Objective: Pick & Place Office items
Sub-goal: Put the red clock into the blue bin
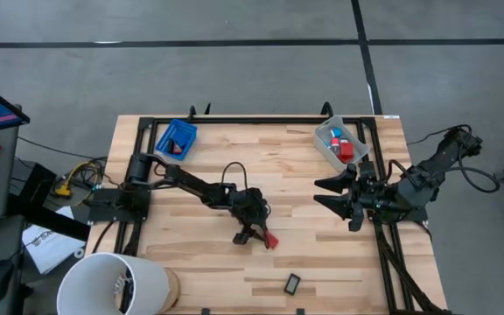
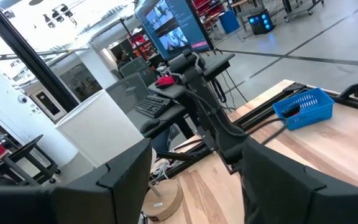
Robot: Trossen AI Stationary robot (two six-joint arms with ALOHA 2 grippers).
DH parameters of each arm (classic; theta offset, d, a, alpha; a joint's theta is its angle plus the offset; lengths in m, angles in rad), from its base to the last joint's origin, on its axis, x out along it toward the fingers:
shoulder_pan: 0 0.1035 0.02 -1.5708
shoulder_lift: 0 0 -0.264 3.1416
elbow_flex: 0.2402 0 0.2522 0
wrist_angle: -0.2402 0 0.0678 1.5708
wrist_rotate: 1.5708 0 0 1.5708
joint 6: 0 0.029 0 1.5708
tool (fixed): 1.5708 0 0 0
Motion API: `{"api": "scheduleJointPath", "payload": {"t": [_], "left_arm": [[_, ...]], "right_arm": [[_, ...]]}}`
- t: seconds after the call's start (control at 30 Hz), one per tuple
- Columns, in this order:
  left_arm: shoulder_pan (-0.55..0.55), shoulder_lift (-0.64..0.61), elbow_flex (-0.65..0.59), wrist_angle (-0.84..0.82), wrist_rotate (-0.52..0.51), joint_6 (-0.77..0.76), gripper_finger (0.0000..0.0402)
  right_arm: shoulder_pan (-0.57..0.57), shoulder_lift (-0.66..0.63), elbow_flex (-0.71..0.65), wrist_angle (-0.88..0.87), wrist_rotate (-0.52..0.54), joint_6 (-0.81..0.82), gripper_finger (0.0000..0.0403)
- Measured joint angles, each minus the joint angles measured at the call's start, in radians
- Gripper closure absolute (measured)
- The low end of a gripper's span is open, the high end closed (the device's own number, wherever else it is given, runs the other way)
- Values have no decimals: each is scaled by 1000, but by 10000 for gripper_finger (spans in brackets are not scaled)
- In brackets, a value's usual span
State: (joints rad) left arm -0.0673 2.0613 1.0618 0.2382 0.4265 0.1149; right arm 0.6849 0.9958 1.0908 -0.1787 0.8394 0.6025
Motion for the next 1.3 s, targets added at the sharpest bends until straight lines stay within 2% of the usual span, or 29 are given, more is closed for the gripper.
{"api": "scheduleJointPath", "payload": {"t": [0.17,0.4,0.53,0.73,1.03,1.17,1.3], "left_arm": [[11,-63,1,-6,-5,-24,237],[24,-150,0,-97,-52,-79,231],[22,-202,1,-213,-165,-99,230],[29,-299,2,-410,-372,-215,230],[28,-406,2,-611,-653,-595,241],[28,-440,-18,-666,-719,-797,233],[29,-491,-111,-712,-765,-1075,240]], "right_arm": [[0,0,0,0,0,-1,158],[1,0,0,6,0,-20,158],[2,0,0,12,0,-37,158],[2,0,0,33,0,-85,158],[2,-1,0,59,0,-148,158],[2,-1,0,56,0,-158,158],[2,-1,0,52,0,-168,158]]}}
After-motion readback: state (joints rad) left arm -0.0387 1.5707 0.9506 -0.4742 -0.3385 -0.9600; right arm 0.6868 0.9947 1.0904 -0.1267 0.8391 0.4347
